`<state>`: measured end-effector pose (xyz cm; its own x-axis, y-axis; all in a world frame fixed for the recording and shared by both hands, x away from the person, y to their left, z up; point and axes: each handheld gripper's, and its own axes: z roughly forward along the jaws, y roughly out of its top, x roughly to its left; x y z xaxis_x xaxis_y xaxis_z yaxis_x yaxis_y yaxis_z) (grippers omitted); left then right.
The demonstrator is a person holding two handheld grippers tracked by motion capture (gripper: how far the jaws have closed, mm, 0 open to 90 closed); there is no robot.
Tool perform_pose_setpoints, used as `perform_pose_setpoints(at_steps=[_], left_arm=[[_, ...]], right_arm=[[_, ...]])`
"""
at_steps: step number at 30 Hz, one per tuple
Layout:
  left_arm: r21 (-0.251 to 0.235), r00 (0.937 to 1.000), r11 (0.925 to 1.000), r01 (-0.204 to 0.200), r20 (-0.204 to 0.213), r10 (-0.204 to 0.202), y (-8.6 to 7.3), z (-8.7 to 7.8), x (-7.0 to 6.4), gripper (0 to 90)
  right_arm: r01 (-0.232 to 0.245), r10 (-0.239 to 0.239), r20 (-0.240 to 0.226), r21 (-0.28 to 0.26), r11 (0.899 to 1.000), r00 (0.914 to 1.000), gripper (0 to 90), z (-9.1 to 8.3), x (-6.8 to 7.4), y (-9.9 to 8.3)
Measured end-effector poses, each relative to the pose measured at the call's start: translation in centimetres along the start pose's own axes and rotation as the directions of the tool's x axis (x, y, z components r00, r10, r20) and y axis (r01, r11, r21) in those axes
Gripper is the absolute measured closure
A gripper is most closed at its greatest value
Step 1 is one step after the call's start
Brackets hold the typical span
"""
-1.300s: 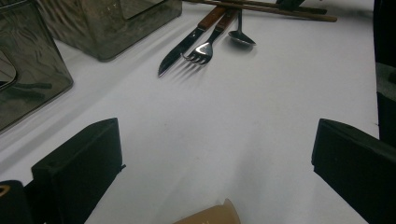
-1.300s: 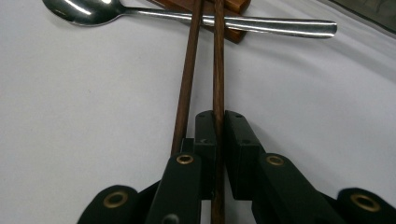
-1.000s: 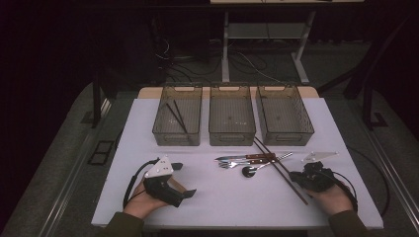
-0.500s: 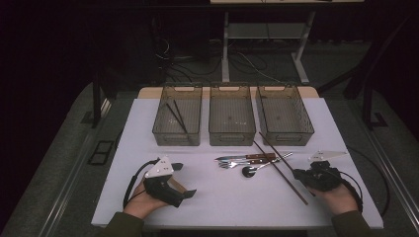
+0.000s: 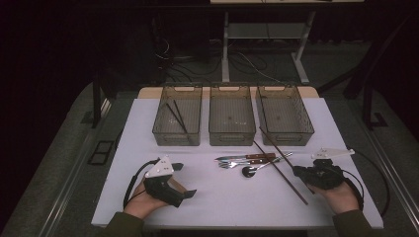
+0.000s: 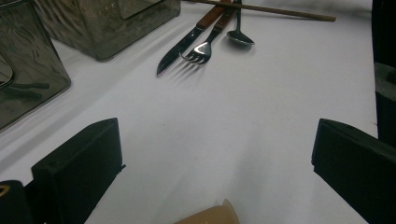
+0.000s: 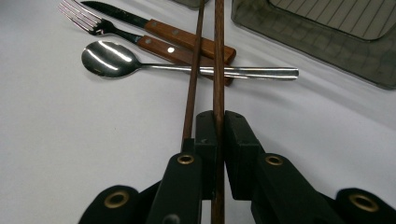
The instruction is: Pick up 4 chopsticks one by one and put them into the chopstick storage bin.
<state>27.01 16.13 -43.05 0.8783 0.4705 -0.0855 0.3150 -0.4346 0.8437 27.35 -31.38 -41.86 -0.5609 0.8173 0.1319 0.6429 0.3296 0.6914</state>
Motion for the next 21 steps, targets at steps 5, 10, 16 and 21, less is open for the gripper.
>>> perform_pose_setpoints(at_steps=[5,10,16,21], left_arm=[[0.001,1.0,1.0,0.001,0.001,-0.001,0.0,0.0,0.0,0.9],[0.0,1.0,1.0,0.004,0.001,-0.004,0.0,0.0,0.0,0.9],[0.003,1.0,1.0,0.005,-0.002,-0.005,0.0,0.1,0.1,0.9],[0.001,1.0,1.0,0.007,-0.002,-0.007,0.0,0.1,0.1,0.8]], right_arm=[[-0.002,0.001,-0.015,-0.012,1.0,0.9999,83.7,-0.2,0.1,0.2],[0.007,-0.007,-0.023,-0.029,1.0,0.9997,83.7,-0.2,0.2,0.5],[0.024,-0.026,-0.039,-0.038,0.999,0.9989,83.7,-0.2,0.4,1.1],[0.024,-0.027,-0.061,-0.052,0.998,0.9978,83.7,-0.1,0.6,1.5]])
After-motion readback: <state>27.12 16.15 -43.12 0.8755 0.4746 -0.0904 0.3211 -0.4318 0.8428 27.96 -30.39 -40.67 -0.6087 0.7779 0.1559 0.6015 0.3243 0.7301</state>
